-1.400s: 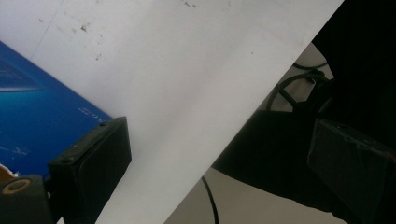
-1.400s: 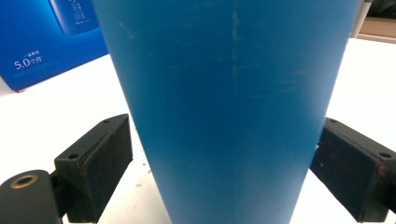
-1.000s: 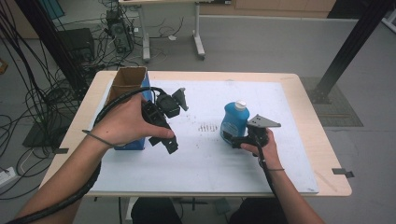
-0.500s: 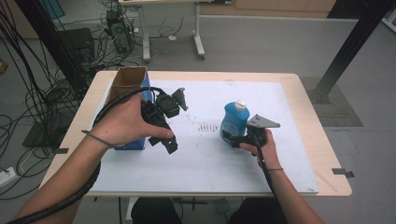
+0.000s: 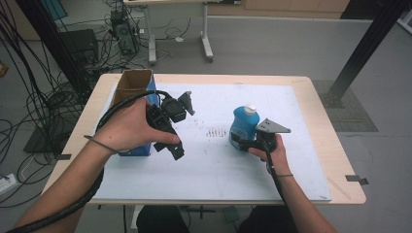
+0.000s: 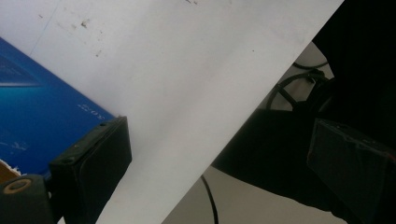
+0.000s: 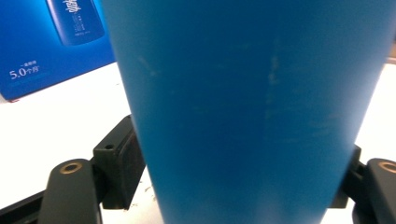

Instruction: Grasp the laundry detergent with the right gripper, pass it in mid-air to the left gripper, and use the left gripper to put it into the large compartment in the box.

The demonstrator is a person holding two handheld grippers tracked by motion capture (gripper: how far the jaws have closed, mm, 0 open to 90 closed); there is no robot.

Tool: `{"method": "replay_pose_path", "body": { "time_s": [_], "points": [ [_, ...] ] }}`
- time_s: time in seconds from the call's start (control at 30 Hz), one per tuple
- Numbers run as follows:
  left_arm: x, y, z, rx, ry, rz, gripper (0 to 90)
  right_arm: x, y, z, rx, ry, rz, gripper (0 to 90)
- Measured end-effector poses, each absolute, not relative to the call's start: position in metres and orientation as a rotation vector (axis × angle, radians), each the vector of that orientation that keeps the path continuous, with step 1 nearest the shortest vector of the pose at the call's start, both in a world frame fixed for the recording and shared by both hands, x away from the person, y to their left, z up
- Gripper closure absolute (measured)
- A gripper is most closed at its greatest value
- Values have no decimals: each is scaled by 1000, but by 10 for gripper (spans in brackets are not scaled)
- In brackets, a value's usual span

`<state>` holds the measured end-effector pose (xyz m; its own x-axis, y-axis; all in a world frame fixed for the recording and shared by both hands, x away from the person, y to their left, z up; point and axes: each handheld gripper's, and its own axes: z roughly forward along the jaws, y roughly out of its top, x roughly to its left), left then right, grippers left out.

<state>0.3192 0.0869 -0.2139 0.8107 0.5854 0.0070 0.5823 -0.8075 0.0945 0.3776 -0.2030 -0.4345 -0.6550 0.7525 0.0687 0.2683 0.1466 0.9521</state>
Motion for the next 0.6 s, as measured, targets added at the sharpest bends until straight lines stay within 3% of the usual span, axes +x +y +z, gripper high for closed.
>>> {"method": "replay_pose_path", "body": {
  "time_s": [0.6],
  "points": [
    [319,86,-212,2907,938,60,66,376,-203,-433,955,1992,1506,387]
  ]
}}
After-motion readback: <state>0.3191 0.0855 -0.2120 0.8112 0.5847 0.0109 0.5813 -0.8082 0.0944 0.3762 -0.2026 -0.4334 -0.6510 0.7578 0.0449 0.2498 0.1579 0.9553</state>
